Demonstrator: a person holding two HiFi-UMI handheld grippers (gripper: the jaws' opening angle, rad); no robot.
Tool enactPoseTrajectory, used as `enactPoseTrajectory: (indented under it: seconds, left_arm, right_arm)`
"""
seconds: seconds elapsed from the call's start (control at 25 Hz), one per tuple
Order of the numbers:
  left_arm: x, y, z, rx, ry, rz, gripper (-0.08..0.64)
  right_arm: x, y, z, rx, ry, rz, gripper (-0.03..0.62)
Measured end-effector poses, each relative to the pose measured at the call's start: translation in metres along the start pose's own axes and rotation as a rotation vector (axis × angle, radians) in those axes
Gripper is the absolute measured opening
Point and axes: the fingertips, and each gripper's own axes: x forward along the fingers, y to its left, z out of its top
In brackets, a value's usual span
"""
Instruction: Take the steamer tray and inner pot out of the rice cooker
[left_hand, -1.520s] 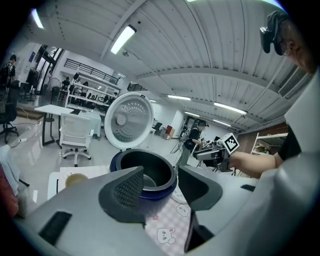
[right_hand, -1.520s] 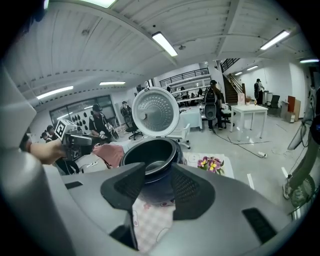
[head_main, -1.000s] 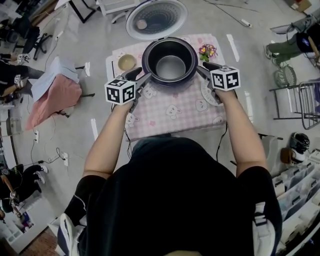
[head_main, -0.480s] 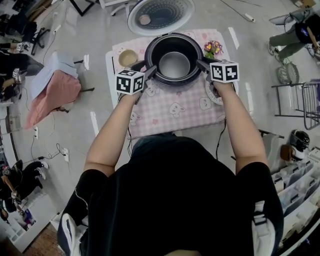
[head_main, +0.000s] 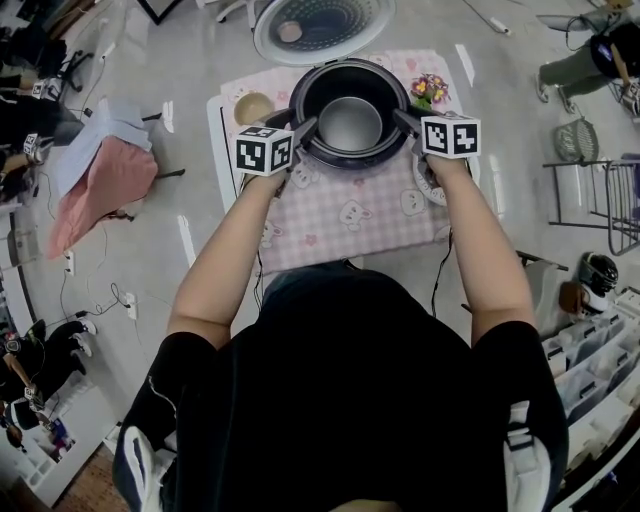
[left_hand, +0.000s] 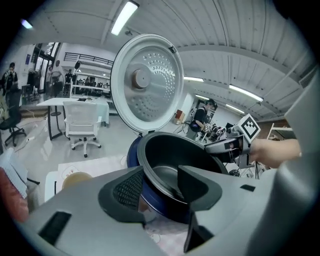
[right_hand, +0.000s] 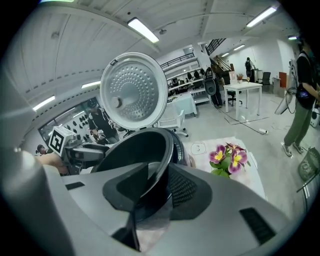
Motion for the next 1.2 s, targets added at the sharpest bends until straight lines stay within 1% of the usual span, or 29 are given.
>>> enactPoseTrajectory:
  seconds: [0.16, 0.28, 0.36, 0.48, 0.6, 0.68, 0.72, 0.8, 0.92, 1.08, 1.2]
  left_arm:
    - [0.003, 0.002, 0.006, -0.092, -0.04, -0.018, 0.227]
    - [0.0, 0.003, 0.01, -0.196, -0.089, -0.04, 0.227]
    - [-0.003, 0.004, 0.011, -0.282, -0.12, -0.066, 0.225]
    - [-0.006, 0.006, 0.014, -0.446, -0.157, -0.125, 0.213]
    - [-0.007, 0.015, 0.015, -0.612, -0.2, -0.17, 0.193]
    - [-0.008, 0.021, 0.014, -0.69, -0.224, -0.187, 0.169]
    - [-0.008, 0.022, 0.012, -0.715, -0.23, -0.193, 0.161]
    - [-0.008, 0.023, 0.01, -0.74, -0.23, -0.199, 0.153]
    - [-0.009, 0.019, 0.006, -0.748, -0.218, -0.21, 0.129]
    - [-0.014, 0.012, 0.008, -0.735, -0.223, -0.213, 0.067]
    - [-0.023, 0.009, 0.015, -0.713, -0.238, -0.211, 0.041]
  right_arm:
    - [0.002, -0.001, 0.001, 0.045, -0.014, 0.012, 0.13]
    - [0.0, 0.004, 0.001, 0.124, -0.039, 0.043, 0.117]
    - [-0.003, 0.007, 0.002, 0.196, -0.059, 0.071, 0.105]
    - [-0.005, 0.007, 0.004, 0.288, -0.09, 0.101, 0.085]
    - [-0.005, 0.007, 0.005, 0.341, -0.114, 0.121, 0.074]
    - [-0.005, 0.008, 0.003, 0.356, -0.121, 0.127, 0.072]
    - [-0.006, 0.008, 0.003, 0.358, -0.125, 0.127, 0.071]
    - [-0.007, 0.009, 0.003, 0.361, -0.135, 0.129, 0.064]
    - [-0.013, 0.012, 0.006, 0.36, -0.16, 0.132, 0.057]
    - [-0.025, 0.018, 0.014, 0.349, -0.191, 0.141, 0.054]
    - [-0.036, 0.025, 0.022, 0.329, -0.211, 0.151, 0.054]
